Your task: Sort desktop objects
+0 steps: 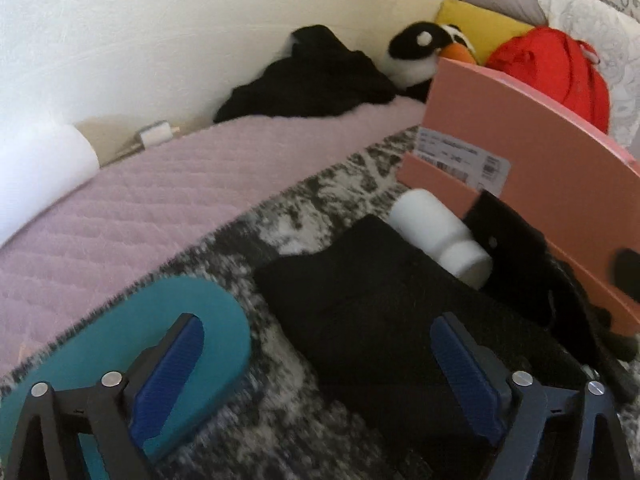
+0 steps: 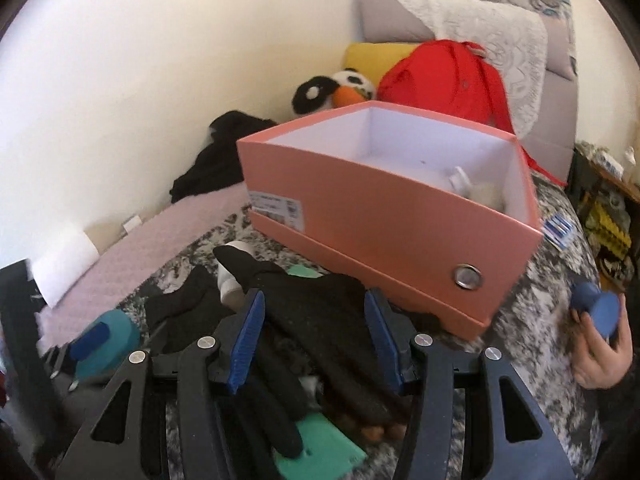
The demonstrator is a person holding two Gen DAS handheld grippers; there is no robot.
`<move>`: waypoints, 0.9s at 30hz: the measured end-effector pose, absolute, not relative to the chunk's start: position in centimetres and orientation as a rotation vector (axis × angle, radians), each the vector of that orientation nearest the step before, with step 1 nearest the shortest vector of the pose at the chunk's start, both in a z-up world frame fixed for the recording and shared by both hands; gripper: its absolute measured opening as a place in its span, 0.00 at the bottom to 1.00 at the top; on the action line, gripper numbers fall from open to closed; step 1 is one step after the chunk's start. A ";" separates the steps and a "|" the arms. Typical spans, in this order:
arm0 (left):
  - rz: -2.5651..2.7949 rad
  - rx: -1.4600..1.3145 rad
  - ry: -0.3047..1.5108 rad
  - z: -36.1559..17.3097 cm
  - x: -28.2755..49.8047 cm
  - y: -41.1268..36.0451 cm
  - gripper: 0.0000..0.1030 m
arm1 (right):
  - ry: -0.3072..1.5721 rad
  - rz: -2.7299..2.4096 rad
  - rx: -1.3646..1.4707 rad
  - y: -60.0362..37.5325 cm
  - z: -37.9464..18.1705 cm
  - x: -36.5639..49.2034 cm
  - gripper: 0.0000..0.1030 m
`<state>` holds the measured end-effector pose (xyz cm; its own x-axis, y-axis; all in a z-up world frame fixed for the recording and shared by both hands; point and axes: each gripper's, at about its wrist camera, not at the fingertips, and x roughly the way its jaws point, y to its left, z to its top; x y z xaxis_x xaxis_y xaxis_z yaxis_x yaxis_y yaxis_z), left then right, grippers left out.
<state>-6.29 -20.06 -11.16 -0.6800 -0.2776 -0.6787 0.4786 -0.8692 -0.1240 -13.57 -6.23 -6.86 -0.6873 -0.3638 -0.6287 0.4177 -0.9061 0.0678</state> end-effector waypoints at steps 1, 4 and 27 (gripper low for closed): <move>-2.513 0.960 0.404 -11.2 -6.2 -19.8 0.94 | 0.128 -2.535 0.931 -6.7 -7.1 -13.8 0.54; -2.506 1.005 0.385 -11.5 -5.9 -18.9 0.94 | 0.177 -2.499 0.949 -7.8 -8.2 -14.1 0.54; -2.931 0.867 0.707 -11.3 -5.5 -19.1 0.10 | -0.015 -2.502 1.051 -4.8 -8.2 -15.7 0.09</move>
